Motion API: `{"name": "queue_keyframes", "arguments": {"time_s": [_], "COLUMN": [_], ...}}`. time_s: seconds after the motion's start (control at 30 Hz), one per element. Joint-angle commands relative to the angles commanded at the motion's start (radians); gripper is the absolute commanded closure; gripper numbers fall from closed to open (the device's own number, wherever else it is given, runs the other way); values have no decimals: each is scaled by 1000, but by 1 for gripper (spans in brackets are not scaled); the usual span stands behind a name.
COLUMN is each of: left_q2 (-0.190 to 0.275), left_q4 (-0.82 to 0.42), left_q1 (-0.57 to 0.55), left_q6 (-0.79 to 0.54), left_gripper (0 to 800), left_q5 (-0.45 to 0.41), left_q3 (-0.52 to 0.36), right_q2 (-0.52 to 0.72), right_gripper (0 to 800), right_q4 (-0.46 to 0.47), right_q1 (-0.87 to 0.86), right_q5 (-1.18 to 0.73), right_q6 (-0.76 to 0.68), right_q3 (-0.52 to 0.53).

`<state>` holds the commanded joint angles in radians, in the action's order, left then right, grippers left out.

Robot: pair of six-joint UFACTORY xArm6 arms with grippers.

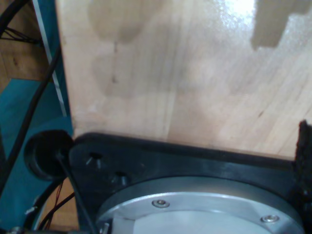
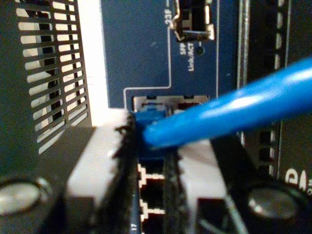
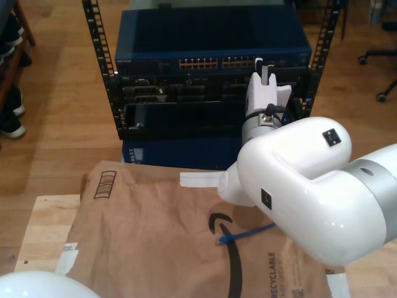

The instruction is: Grab the cable and plug it in

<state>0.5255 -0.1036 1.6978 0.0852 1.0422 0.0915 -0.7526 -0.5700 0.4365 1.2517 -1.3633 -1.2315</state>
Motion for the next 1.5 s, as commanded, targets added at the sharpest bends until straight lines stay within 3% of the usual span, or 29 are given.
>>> {"name": "queue_keyframes", "arguments": {"time_s": [0.57, 0.77, 0.97, 1.2, 1.37, 1.5], "left_q2": [0, 0, 0, 0, 0, 0], "left_q4": [0, 0, 0, 0, 0, 0], "left_q1": [0, 0, 0, 0, 0, 0], "left_q6": [0, 0, 0, 0, 0, 0], "left_gripper": [1, 1, 1, 1, 1, 1], "left_q5": [0, 0, 0, 0, 0, 0], "left_q3": [0, 0, 0, 0, -2, 0], "right_q2": [-11, 0, 91, 273, 404, 499], "right_gripper": [800, 493, 433, 391, 273, 224], "right_q4": [0, 8, 6, 25, 77, 109], "right_q1": [-5, -5, 2, 17, 38, 35], "right_q5": [3, 3, 0, -26, -169, -292], "right_q6": [0, 0, 0, 0, 3, 21], "right_q3": [-11, 18, 112, 353, 502, 566]}}
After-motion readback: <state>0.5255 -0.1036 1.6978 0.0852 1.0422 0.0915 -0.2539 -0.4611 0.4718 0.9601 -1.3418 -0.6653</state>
